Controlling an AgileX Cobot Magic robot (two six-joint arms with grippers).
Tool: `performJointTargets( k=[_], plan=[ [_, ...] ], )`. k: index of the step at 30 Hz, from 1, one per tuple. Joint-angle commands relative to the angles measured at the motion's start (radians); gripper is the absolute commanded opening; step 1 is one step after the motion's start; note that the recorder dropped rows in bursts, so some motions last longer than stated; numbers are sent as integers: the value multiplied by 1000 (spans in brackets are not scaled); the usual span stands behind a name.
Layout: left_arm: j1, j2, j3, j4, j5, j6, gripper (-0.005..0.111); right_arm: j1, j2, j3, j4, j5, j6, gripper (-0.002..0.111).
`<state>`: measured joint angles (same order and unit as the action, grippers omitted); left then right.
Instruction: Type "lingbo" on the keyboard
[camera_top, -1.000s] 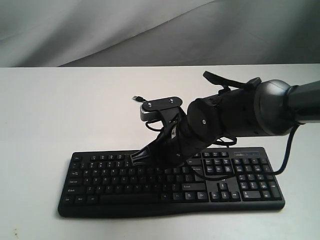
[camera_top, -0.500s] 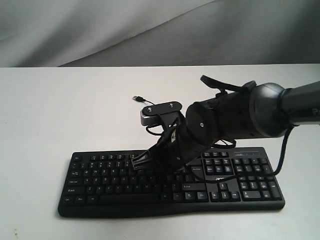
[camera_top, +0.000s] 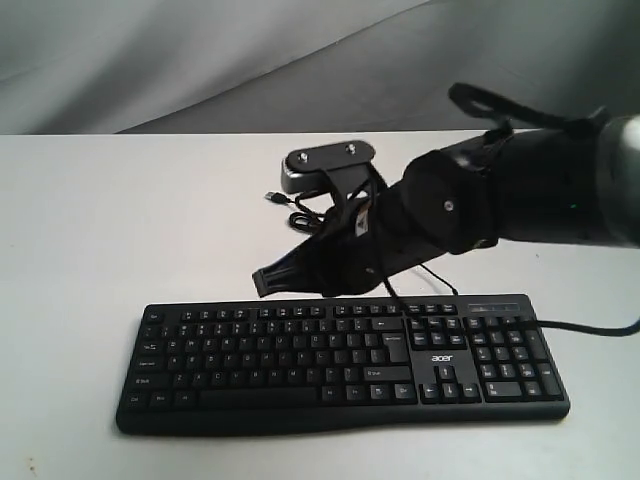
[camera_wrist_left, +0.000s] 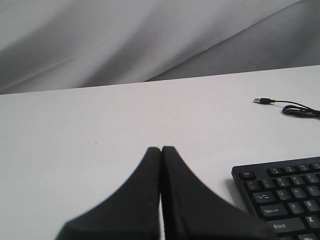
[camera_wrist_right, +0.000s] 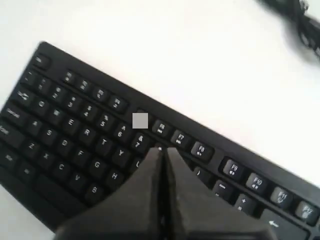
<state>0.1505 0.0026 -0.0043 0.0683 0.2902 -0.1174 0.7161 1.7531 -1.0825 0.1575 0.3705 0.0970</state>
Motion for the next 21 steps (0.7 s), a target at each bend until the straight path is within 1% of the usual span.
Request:
performJointTargets(
  k=[1,3,5,7,16,21],
  plan=[
    [2,-3,4,-8,-5,-4,1,-7,-221,109,-63,-84,-19,0],
    [2,-3,4,-8,-5,-4,1,-7,-381,225,-73,-180,-21,0],
    [2,-3,4,-8,-5,-4,1,-7,-530,287,-90,-183,-21,0],
    [2,-3,4,-8,-5,-4,1,-7,-648,295,-97,-178,-21,0],
    [2,-3,4,-8,-5,-4,1,-7,-905,295,-103,-168,-21,0],
    [2,-3,4,-8,-5,-4,1,-7,-988,295,-149,-88,-21,0]
  ],
)
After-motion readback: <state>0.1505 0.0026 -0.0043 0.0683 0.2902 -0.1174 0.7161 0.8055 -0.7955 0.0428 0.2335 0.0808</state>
